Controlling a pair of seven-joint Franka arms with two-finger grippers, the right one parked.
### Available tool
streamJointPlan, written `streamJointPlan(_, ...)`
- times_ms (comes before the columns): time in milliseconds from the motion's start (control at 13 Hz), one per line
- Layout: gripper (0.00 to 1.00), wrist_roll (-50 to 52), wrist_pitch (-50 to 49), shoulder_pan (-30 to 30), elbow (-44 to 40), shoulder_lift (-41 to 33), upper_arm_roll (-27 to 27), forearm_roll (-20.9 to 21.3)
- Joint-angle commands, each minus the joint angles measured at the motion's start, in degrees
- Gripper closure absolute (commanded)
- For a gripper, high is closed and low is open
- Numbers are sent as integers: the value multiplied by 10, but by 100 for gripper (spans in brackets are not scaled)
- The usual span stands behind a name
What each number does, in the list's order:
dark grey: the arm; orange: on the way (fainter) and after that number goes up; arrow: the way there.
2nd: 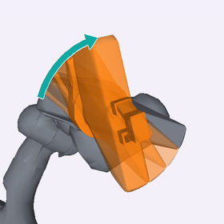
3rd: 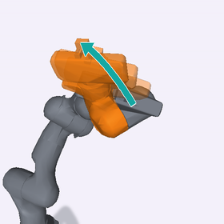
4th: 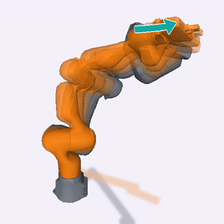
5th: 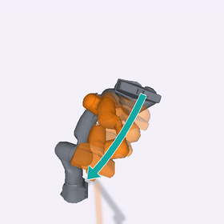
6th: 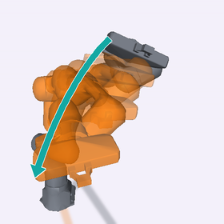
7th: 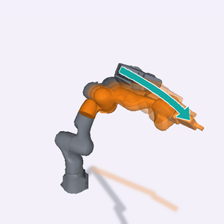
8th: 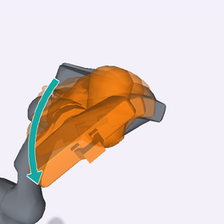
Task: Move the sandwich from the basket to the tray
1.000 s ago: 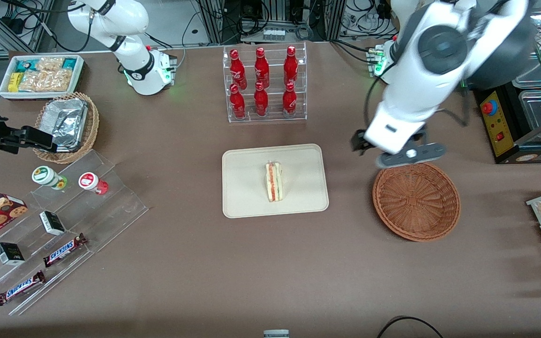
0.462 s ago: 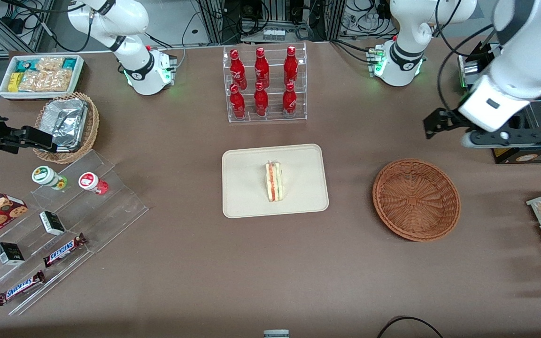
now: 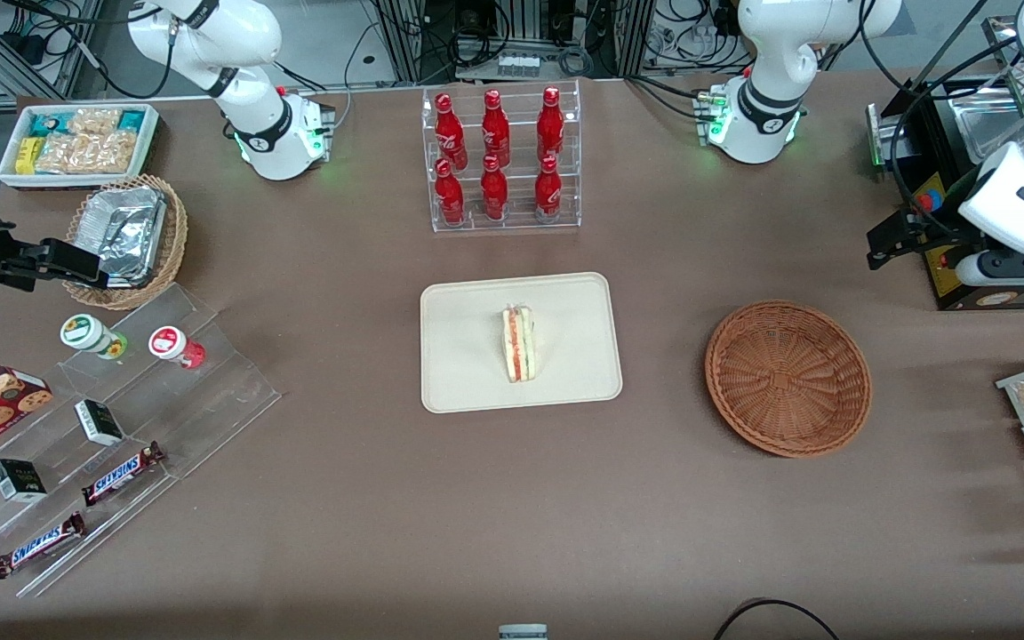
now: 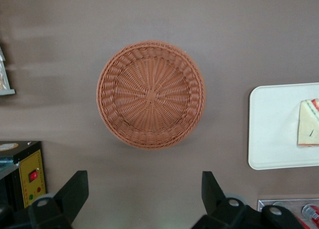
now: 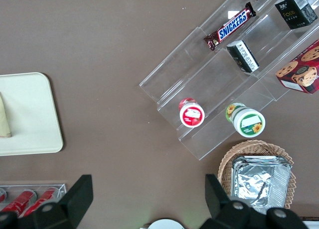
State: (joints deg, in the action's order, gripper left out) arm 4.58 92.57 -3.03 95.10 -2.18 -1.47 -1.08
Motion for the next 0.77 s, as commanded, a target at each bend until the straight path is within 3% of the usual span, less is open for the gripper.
streamJointPlan(0,0,-5,-8,4,-55,30,-8,-8)
streamJointPlan(692,0,-7,-19,-5,-54,29,-4,23)
